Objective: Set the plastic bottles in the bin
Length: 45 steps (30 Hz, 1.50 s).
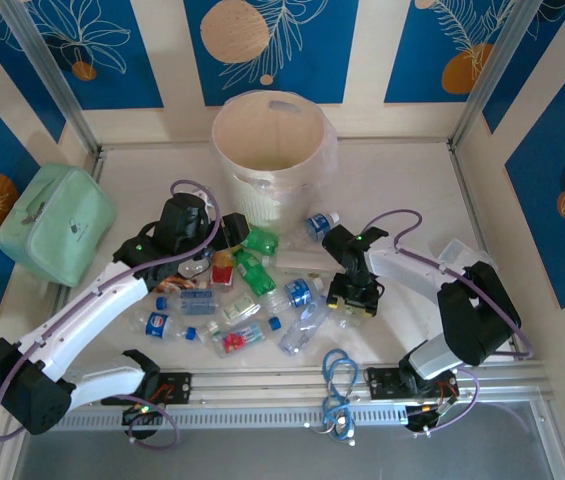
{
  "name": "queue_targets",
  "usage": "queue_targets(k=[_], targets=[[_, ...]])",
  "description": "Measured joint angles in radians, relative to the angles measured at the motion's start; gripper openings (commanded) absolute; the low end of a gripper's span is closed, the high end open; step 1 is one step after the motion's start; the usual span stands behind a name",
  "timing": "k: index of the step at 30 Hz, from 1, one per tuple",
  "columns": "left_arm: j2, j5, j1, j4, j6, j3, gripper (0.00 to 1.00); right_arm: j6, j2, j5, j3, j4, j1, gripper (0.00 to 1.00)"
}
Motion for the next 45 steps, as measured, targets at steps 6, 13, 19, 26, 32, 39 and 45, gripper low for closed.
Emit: queue_targets(k=[6,13,19,26,32,39,45], targets=[[0.000,0.000,0.000,0.000,0.002,0.000,0.75,0.001,0.001,0.001,0.000,0.000,-0.005,0.58],[0.000,0.000,0.000,-0.001,0.003,0.000,0.75,0.009,-0.041,0.012,-0.016,-0.005,-0.006,0.54],[0.000,0.001,0.000,-0.016,0.008,0.032,0.77,0.012,-0.217,0.050,-0.008,-0.031,-0.006,0.52],[0.037,0.045,0.000,-0.038,0.032,0.151,0.78,-0.011,-0.370,0.066,0.138,-0.013,0.053,0.50],[0.111,0.212,0.000,-0.037,0.082,0.314,0.79,-0.077,-0.378,0.061,0.293,0.060,0.163,0.50],[0.158,0.485,0.000,0.009,0.120,0.405,0.83,-0.144,-0.378,0.017,0.422,0.131,0.256,0.50],[0.168,0.698,-0.001,0.108,0.107,0.410,0.83,-0.186,-0.378,-0.051,0.467,0.164,0.282,0.50]])
